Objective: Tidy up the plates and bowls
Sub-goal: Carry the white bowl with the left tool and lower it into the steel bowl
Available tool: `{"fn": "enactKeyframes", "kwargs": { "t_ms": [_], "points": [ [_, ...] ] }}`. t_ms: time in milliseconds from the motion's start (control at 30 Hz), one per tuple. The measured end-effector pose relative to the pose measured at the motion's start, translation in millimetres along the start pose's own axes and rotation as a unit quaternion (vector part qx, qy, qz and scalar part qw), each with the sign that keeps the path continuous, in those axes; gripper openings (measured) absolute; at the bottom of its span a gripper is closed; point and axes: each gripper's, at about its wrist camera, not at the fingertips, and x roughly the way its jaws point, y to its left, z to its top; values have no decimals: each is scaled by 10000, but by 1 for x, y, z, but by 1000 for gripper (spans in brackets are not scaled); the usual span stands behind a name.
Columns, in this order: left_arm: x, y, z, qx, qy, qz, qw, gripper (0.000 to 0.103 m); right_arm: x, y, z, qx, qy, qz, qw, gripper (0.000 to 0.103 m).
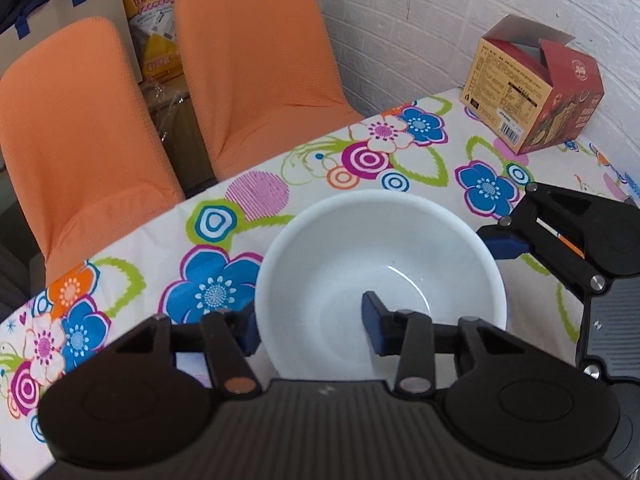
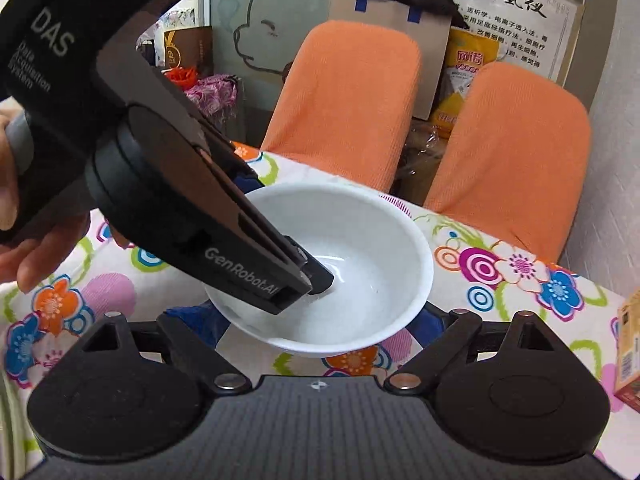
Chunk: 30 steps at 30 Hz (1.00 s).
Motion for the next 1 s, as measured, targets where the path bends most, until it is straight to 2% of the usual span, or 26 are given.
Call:
{"fn": "enactKeyframes", "kwargs": {
  "t_ms": [233,333,500,700,933,967,1000],
  "points": [
    [-69,-60,-23,181,-437,-56,9989,42,-77,18,-13,-51,-223,-193,9996,78],
    [-95,-96,-48,248,-514,-147,9983,43,-113,35,-35,-35,-271,-297,9992,79],
    [-117,-149,-95,320,-497,-342,9977,43,-161,63,-79,84,-244,-443,9987,80],
    [-112,-196,-144,494,-350,-378,9974,47,-176,82,-126,454,-137,-473,9978,80],
    [-94,-210,-170,600,-176,-196,9979,47,-171,95,-160,652,-91,-337,9973,80],
    [-92,-209,-171,620,-179,-167,9978,48,-168,94,-160,635,-77,-327,9974,79],
    [-89,-208,-170,619,-154,-142,9979,55,-166,94,-162,616,-49,-322,9976,79]
  ]
}}
